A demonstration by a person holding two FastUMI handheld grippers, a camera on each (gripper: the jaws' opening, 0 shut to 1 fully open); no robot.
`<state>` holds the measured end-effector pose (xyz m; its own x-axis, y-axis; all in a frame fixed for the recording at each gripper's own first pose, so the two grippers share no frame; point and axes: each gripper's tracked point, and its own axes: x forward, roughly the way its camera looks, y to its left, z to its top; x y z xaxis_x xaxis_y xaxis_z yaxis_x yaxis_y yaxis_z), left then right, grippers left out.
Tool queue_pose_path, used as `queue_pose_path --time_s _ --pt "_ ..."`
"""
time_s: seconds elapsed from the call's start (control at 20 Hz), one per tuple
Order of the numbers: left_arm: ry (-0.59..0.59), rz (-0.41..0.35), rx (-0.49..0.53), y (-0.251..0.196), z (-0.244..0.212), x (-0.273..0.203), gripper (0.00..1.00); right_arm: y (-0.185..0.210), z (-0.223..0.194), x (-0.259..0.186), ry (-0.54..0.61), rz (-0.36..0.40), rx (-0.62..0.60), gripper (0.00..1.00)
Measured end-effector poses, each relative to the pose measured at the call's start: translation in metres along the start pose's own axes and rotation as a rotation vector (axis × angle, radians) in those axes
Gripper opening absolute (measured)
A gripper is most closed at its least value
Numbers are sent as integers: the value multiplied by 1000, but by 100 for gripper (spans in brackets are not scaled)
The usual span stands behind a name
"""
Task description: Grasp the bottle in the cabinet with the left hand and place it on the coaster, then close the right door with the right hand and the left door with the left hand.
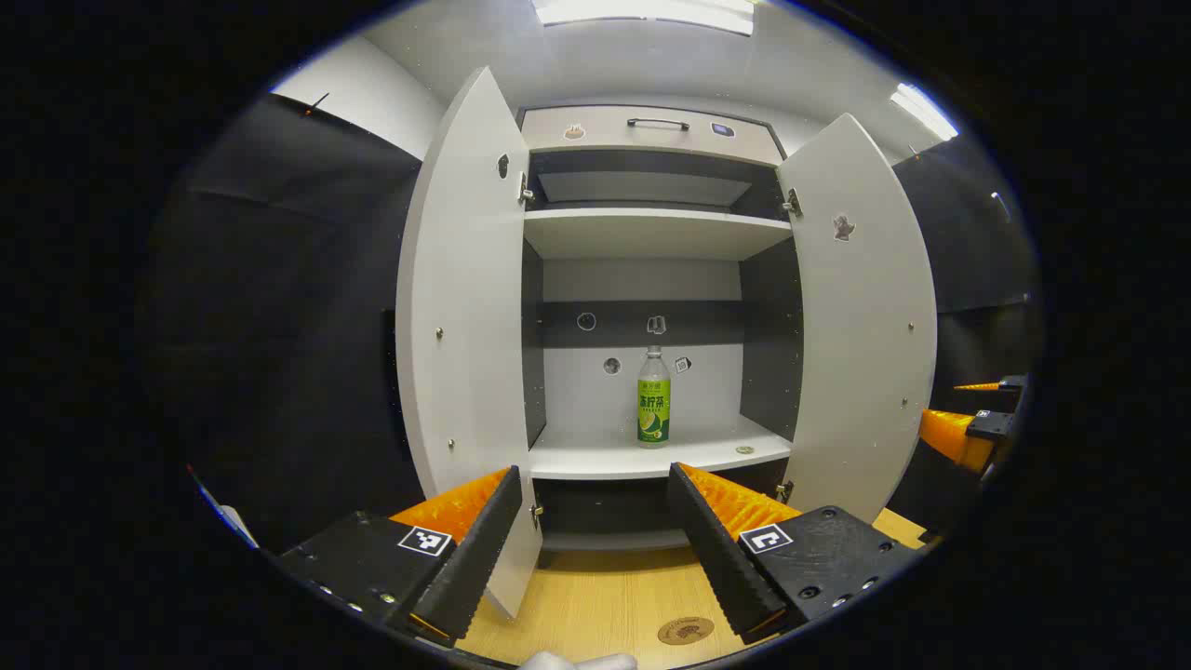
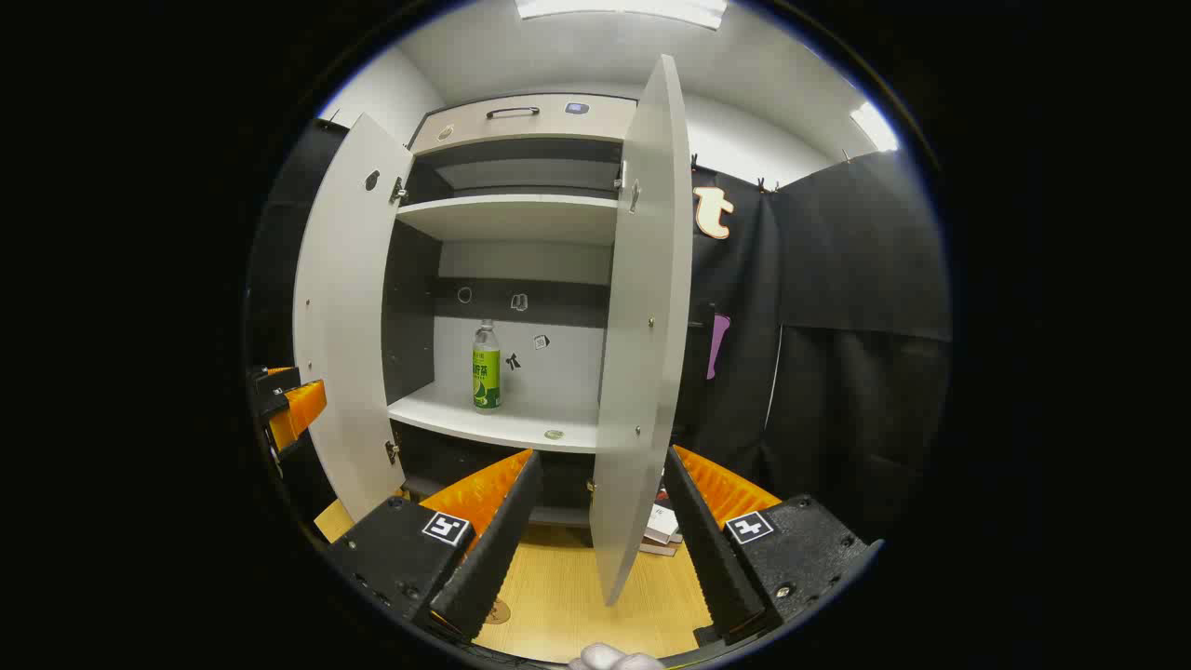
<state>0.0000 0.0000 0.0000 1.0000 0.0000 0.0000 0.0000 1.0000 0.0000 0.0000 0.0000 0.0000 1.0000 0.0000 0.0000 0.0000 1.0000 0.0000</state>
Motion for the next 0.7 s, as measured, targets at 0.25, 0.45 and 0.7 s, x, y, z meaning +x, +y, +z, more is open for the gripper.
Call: queue_pose_path --time_s 0.25,0.45,0.7 --pt "9 5 4 -5 -7 10 96 2 -1 0 -11 24 -2 82" --pt "25 1 -28 -12 -5 18 96 4 6 2 -29 32 3 82" --pt "-4 26 -19 -2 5 21 96 11 20 13 -50 44 -13 82"
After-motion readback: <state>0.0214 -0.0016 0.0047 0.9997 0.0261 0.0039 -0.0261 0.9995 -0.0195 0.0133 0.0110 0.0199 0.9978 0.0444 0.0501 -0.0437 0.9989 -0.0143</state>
